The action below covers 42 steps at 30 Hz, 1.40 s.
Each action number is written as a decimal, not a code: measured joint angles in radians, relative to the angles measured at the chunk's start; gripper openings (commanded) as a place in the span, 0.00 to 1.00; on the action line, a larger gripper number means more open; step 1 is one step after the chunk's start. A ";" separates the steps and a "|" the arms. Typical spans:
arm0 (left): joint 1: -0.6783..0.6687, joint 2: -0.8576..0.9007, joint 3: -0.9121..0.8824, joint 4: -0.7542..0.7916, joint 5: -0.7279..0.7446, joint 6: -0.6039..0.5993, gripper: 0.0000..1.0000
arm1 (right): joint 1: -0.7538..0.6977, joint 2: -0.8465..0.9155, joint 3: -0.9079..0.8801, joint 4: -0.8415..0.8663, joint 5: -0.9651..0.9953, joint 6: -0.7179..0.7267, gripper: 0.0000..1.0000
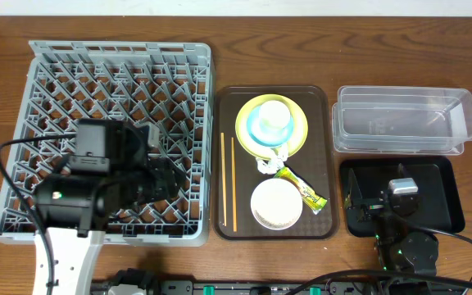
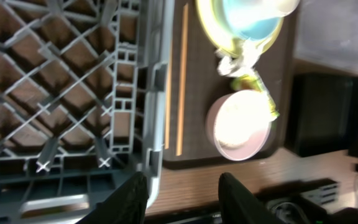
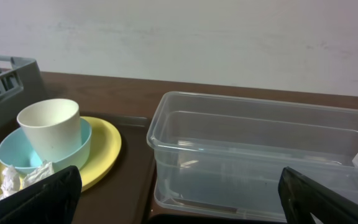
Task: Sort waste into correct bins and load items into the dishwasher
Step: 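Move the left gripper over the tray and grasp one wooden chopstick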
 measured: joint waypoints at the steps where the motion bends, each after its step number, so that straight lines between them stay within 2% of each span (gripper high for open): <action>1: -0.023 0.000 -0.012 0.012 -0.022 -0.016 0.39 | 0.000 0.000 0.000 0.000 0.000 0.000 0.99; 7: -0.224 0.001 -0.056 0.117 -0.159 -0.120 0.40 | 0.000 0.000 0.000 0.000 0.000 0.000 0.99; 13: -0.440 0.033 -0.075 0.146 -0.310 -0.208 0.41 | 0.000 0.000 0.000 0.000 0.000 0.000 0.99; 19: -0.577 0.132 -0.078 0.208 -0.418 -0.262 0.41 | 0.000 0.000 0.000 0.000 0.000 0.000 0.99; 24: -0.632 0.257 -0.078 0.259 -0.448 -0.280 0.41 | 0.000 0.000 0.000 0.000 0.000 0.000 0.99; 33: -0.639 0.449 -0.079 0.285 -0.467 -0.291 0.40 | 0.000 0.000 0.000 0.000 0.000 0.000 0.99; 42: -0.639 0.525 -0.079 0.393 -0.504 -0.299 0.29 | 0.000 0.000 0.000 0.000 0.000 0.000 0.99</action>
